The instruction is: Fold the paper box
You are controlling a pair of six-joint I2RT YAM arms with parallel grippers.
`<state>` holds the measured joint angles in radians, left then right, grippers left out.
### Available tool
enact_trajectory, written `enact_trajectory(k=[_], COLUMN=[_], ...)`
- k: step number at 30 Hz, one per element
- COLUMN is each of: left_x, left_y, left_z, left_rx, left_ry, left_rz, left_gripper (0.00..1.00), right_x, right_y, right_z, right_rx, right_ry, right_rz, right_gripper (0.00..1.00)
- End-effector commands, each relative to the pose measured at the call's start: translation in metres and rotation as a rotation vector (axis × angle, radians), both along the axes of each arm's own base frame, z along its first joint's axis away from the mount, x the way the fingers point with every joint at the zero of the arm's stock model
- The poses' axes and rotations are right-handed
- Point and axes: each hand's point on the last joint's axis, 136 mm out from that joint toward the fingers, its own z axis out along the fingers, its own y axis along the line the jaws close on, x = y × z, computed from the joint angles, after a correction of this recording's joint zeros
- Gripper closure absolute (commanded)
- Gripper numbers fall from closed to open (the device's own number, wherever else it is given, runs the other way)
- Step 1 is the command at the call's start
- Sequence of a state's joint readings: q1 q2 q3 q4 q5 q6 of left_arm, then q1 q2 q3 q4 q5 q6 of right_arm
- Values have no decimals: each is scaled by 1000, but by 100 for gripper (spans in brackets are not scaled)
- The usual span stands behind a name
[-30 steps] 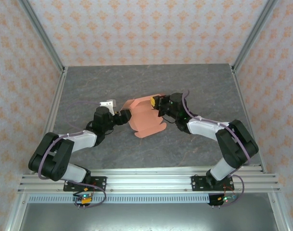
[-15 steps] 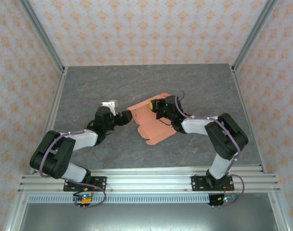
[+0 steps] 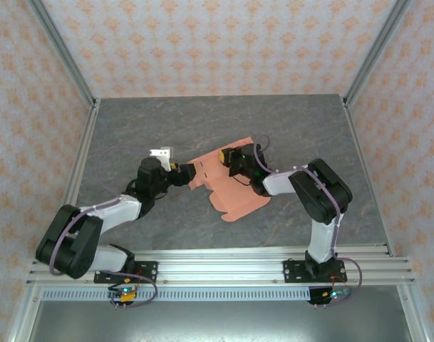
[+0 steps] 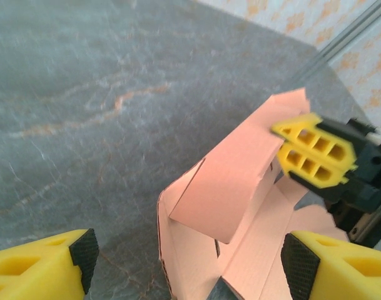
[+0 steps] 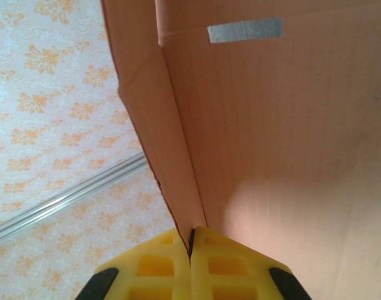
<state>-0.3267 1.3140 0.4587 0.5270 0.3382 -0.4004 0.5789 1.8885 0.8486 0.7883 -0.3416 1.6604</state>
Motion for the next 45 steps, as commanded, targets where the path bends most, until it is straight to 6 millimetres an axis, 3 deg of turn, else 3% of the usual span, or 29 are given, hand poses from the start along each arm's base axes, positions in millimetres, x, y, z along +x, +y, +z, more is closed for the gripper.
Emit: enact_trajectory(k=[1,8,12,17,24,28,31,35,39,45], left_x=[-4,4,9,14,9,-5,-9,2,22,25], left_y=[19,63,67,51,53,106,123,115,70,10], left_z=[2,-22,-37,-43,-34,-50,-60,-66,-52,-40], left_rx=[66,92,89,30,-34,-37,-39,-28,-116,-89], left_ry=[-23,101,180,204,124,164,216,258,202,164], left_rz=[70,285,307,238,245,516,594,555,320,94], left_gripper=[19,23,39,43,30,15,15,15,18,18], right_x=[2,-6,-8,-10,-9,-8,-9,-10,-13,-15], right_y=[3,1,-1,0,-5,-7,-7,-5,-5,-4], right_z=[21,30,33,36,32,35,37,42,45,39], right_rx=[58,39,46,44,39,49,44,47,24,-20], right_ry=[-28,-38,-43,-48,-45,-52,-53,-59,-69,-93], right_rz=[11,37,39,52,39,40,48,61,74,91], right_gripper=[100,100,100,100,100,100,100,100,100,100])
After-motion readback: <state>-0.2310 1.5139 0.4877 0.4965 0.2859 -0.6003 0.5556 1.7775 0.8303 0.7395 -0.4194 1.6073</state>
